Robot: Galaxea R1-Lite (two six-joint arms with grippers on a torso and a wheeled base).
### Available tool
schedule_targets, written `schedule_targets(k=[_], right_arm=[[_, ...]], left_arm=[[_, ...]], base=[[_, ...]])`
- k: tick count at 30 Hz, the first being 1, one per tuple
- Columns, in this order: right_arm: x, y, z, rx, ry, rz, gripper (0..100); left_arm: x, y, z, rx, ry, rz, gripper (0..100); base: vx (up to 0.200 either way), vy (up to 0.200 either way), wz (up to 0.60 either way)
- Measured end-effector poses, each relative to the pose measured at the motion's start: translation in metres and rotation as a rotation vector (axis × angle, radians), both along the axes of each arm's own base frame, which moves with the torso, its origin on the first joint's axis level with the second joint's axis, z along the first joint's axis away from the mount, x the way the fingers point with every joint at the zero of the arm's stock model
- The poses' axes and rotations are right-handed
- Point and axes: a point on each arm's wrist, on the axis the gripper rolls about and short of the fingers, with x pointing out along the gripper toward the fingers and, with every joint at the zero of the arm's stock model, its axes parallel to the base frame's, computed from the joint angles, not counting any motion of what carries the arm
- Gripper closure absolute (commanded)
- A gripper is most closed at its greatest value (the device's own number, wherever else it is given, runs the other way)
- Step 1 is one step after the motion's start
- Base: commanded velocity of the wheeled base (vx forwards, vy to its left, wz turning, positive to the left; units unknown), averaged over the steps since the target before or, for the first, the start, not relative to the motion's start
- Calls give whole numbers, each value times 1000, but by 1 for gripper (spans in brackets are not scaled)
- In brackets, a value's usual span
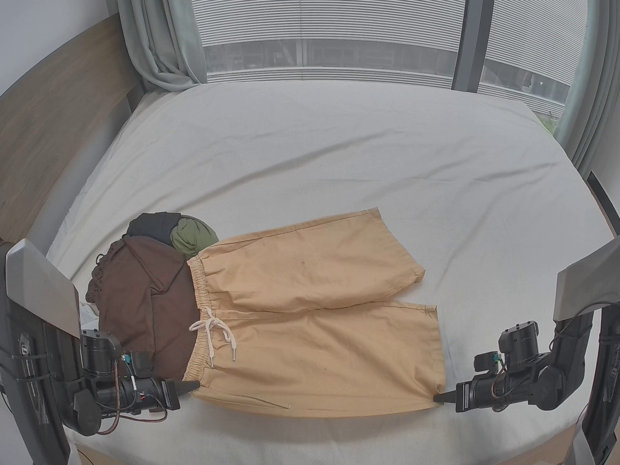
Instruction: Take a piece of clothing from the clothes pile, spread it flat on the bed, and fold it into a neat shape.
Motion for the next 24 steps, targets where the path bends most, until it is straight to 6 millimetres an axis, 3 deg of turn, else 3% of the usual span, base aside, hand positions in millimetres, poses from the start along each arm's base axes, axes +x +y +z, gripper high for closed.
schedule_targets(k=[13, 24], right_arm=[[-13, -4, 5, -20, 3, 23, 100], [-4, -2, 18, 8, -111, 11, 100]], left_arm=[[-6, 1, -6, 50, 25, -69, 100], [6, 1, 2, 2, -79, -77, 100]], base=[[0, 0, 0], [0, 0, 0]])
